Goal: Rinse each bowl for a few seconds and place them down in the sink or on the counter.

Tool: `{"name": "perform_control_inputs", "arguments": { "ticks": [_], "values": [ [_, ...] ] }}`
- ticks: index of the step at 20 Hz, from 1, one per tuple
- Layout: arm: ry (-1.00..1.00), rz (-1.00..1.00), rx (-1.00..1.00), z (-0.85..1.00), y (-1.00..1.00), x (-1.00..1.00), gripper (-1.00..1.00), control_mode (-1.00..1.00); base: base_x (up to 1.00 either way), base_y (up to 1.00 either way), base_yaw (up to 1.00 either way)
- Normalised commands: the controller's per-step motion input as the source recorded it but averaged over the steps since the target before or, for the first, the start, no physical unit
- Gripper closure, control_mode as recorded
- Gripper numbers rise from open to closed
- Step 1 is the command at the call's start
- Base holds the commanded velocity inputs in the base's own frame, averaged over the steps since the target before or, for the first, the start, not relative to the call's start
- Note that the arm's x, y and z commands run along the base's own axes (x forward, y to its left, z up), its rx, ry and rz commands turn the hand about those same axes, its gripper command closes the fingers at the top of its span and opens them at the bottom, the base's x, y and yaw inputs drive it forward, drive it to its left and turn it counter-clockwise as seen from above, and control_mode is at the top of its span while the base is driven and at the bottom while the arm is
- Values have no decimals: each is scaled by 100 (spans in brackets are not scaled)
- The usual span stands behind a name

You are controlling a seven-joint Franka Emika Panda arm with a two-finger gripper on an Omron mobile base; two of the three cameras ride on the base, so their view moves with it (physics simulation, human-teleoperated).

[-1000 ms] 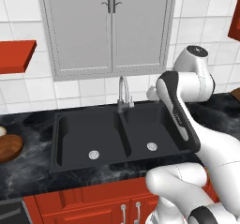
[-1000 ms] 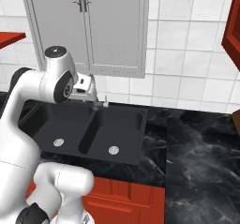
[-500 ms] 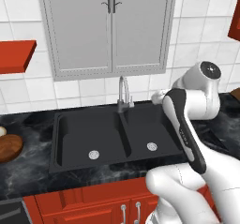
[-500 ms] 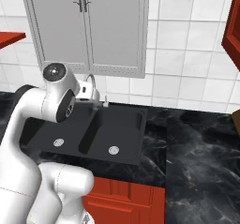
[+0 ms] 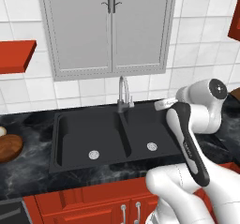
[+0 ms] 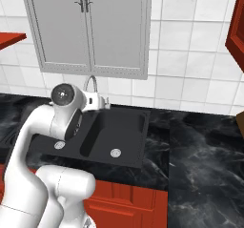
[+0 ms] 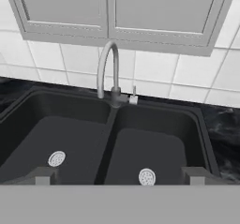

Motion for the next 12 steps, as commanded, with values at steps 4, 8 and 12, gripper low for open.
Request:
{"name": "perform_control_inputs", "arguments": {
  "ticks": [4, 8, 12],
  "values": [
    [-12, 9, 0, -7, -15, 14, -100, -100, 0, 0, 0],
    [-12, 8, 0, -15, -18, 14, -100, -100, 0, 0, 0],
    [-11, 6, 0, -23, -13, 20, -100, -100, 0, 0, 0]
  ]
}}
